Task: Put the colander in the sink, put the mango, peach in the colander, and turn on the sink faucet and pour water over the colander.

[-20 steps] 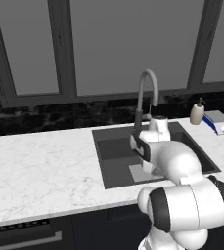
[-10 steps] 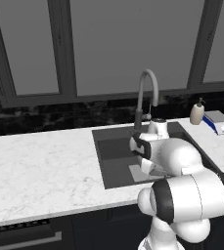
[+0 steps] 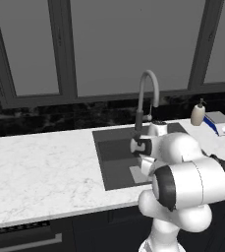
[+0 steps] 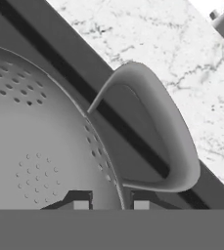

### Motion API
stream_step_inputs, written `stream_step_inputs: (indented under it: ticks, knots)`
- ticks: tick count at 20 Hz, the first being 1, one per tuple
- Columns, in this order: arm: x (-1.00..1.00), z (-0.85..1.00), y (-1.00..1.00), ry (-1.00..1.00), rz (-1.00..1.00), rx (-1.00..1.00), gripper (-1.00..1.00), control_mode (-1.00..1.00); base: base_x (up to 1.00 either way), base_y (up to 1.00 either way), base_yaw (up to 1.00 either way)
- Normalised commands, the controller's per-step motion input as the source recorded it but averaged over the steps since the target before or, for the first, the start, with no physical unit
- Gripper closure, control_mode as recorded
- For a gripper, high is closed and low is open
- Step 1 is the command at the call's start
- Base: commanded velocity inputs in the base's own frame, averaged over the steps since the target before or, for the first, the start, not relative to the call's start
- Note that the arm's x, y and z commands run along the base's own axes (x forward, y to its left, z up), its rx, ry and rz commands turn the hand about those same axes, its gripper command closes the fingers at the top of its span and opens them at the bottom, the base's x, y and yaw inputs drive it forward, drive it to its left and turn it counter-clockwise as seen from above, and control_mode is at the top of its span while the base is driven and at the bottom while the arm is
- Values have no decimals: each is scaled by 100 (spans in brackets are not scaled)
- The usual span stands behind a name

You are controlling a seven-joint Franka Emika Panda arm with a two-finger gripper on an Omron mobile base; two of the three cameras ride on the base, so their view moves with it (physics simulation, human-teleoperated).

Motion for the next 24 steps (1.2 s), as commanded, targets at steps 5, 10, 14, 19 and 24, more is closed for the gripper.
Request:
stream_step_inputs:
  ticks: [5, 10, 14, 19, 24]
  knots:
    - [9, -14, 0, 0, -10, 0, 100, -100, 0, 0, 0]
    - [9, -5, 1, 0, -8, 0, 100, -100, 0, 0, 0]
    - [13, -13, 3, 0, -7, 0, 100, -100, 0, 0, 0]
    - [17, -13, 5, 0, -7, -1, 100, -100, 0, 0, 0]
    - [23, -13, 4, 0, -4, -2, 100, -100, 0, 0, 0]
